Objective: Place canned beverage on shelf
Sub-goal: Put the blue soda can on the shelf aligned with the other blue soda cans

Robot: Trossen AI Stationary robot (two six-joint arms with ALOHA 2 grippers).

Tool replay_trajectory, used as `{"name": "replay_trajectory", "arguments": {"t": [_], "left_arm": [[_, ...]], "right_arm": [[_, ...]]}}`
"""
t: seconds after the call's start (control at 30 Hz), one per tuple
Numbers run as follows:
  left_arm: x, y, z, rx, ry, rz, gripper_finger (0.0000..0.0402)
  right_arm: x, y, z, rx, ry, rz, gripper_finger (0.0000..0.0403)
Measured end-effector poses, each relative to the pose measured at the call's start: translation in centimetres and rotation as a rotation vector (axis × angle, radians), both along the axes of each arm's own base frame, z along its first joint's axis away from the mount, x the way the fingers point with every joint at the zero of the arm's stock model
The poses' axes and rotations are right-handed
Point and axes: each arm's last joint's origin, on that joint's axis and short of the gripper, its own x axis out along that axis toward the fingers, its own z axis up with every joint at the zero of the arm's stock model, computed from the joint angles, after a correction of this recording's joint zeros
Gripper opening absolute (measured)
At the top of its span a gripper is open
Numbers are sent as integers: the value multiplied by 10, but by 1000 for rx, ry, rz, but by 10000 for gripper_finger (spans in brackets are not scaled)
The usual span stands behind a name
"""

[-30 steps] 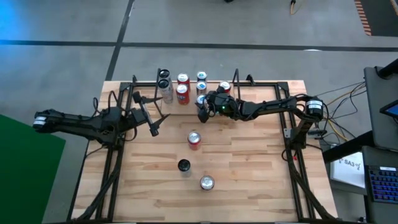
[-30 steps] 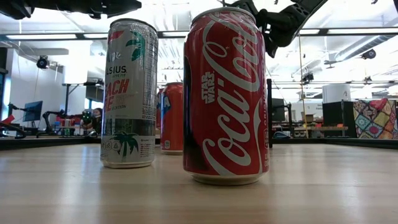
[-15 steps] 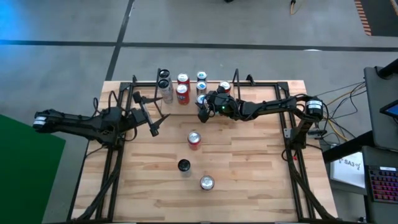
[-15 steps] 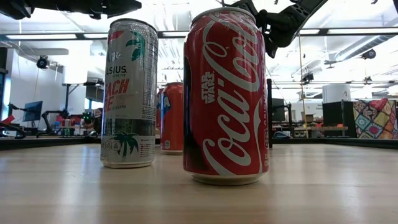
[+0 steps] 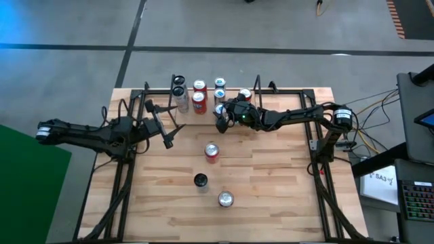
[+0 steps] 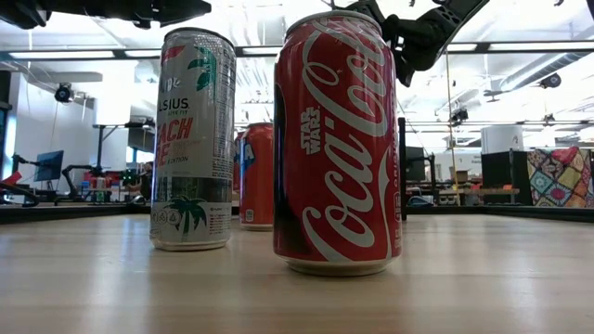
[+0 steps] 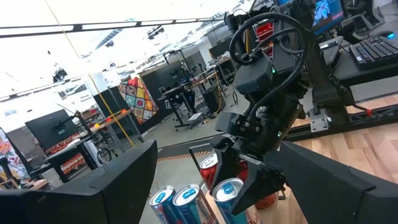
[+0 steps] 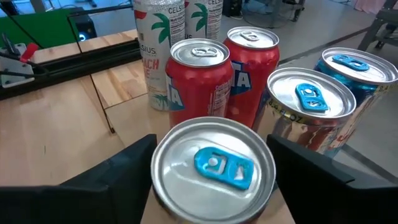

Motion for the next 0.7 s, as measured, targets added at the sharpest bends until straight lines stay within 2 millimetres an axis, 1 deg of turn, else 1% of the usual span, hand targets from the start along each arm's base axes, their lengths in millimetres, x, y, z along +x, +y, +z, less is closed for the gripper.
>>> {"name": "replay_trajectory", "arguments": {"t": [0.17, 0.37, 0.7], "left_arm": [[0, 0, 0, 0, 0, 0, 322], [0, 0, 0, 1, 0, 0, 322], [0, 0, 0, 3, 1, 0, 322]], "right_arm": [[0, 0, 0, 1, 0, 0, 300], [0, 0, 0, -4, 1, 2, 295], [3, -1, 12, -44, -16, 10, 297]]}}
